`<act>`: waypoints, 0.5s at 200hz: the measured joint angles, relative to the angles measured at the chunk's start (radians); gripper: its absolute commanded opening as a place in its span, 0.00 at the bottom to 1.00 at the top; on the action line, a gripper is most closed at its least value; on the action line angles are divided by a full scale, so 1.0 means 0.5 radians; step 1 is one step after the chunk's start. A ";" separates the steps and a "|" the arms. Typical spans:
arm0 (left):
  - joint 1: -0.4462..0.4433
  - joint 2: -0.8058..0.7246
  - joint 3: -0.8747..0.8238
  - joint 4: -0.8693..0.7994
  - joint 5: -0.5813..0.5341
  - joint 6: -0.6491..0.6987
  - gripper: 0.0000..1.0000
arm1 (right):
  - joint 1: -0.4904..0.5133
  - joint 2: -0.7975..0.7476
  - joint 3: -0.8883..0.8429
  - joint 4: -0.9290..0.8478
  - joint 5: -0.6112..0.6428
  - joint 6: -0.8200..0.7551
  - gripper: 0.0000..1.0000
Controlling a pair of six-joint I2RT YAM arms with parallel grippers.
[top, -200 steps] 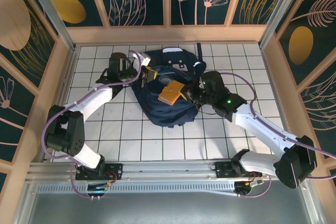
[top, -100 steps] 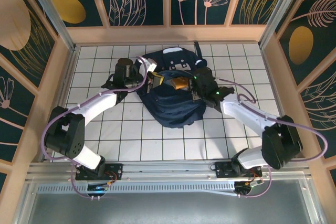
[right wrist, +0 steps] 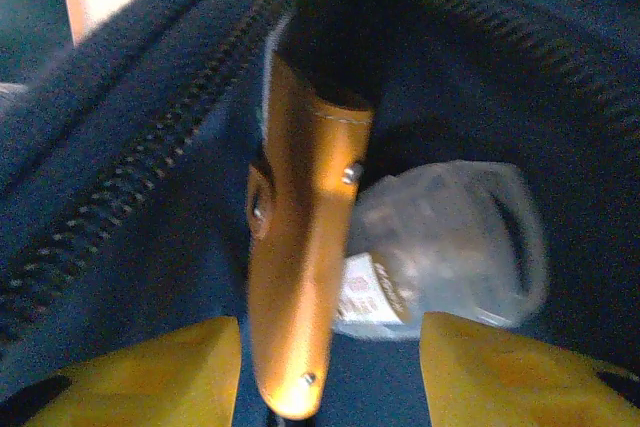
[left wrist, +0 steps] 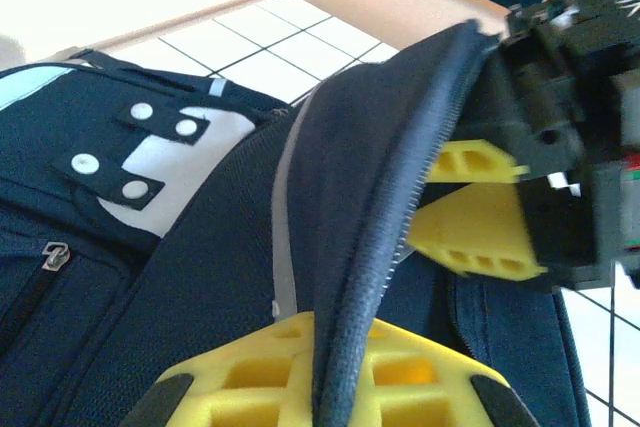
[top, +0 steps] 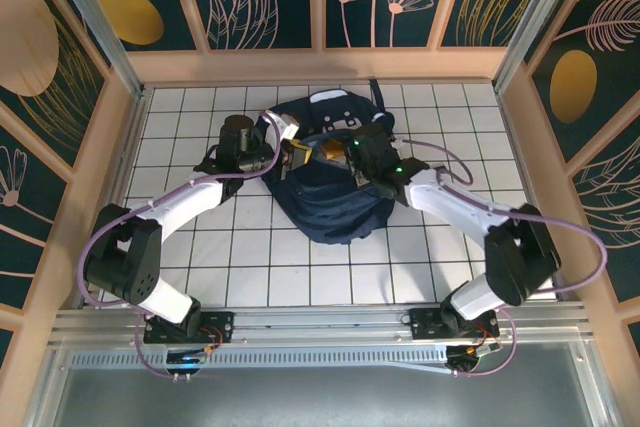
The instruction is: Pack the student bag
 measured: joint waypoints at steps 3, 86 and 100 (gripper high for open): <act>-0.004 -0.002 0.000 0.001 0.004 0.000 0.02 | 0.000 -0.028 -0.015 -0.018 -0.009 -0.024 0.50; -0.034 -0.013 0.000 0.011 0.046 0.082 0.02 | 0.024 -0.284 0.002 -0.163 -0.289 -2.663 0.52; -0.033 -0.003 0.010 -0.011 0.055 0.130 0.02 | 0.018 -0.286 0.024 -0.233 -0.299 -3.122 0.65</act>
